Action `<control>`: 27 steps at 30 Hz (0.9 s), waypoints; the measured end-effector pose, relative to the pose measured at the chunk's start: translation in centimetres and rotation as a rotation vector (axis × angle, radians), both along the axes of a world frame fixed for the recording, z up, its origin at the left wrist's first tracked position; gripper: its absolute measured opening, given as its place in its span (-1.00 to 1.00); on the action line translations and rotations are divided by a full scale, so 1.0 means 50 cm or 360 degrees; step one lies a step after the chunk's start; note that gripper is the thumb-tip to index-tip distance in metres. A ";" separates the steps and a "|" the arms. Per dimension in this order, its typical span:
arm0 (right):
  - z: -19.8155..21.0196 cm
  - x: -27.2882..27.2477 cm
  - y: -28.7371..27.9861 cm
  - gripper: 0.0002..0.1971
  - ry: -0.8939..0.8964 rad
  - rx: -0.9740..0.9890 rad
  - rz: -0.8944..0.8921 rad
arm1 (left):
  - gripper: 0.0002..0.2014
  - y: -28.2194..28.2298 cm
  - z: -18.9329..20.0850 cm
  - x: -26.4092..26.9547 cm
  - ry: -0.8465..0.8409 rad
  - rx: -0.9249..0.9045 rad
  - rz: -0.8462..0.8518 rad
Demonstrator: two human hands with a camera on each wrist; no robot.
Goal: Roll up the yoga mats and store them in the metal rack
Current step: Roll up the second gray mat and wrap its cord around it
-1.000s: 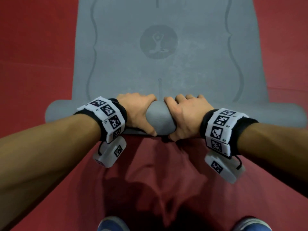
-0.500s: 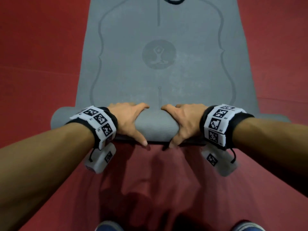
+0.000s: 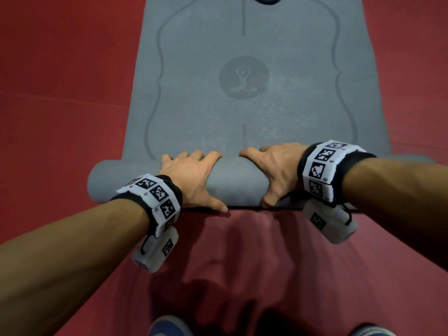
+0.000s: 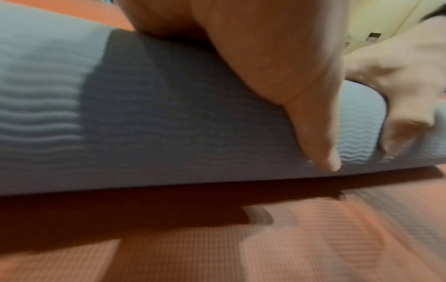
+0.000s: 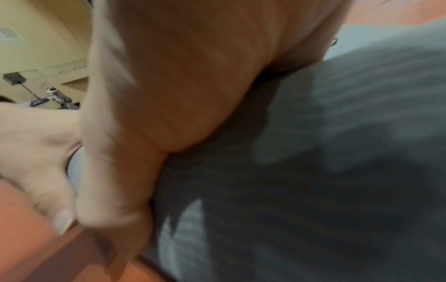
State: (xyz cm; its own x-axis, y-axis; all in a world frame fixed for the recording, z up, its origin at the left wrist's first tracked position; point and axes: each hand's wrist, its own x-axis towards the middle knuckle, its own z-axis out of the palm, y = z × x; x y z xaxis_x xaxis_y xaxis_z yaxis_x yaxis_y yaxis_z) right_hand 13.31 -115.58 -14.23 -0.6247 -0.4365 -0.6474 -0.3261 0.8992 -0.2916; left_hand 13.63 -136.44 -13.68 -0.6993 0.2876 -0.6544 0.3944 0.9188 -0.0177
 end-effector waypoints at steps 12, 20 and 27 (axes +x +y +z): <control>-0.009 0.009 0.009 -0.05 -0.0009 -0.0030 -0.0068 | -0.04 0.014 0.014 -0.050 -0.0207 0.0030 -0.0013; -0.007 0.037 0.001 0.20 0.0207 0.0139 -0.0031 | -0.11 0.021 0.009 -0.071 -0.0238 0.0080 0.0011; -0.001 0.054 0.007 -0.35 -0.0515 -0.0305 -0.0351 | -0.50 0.021 -0.003 -0.036 -0.0881 0.0309 0.0321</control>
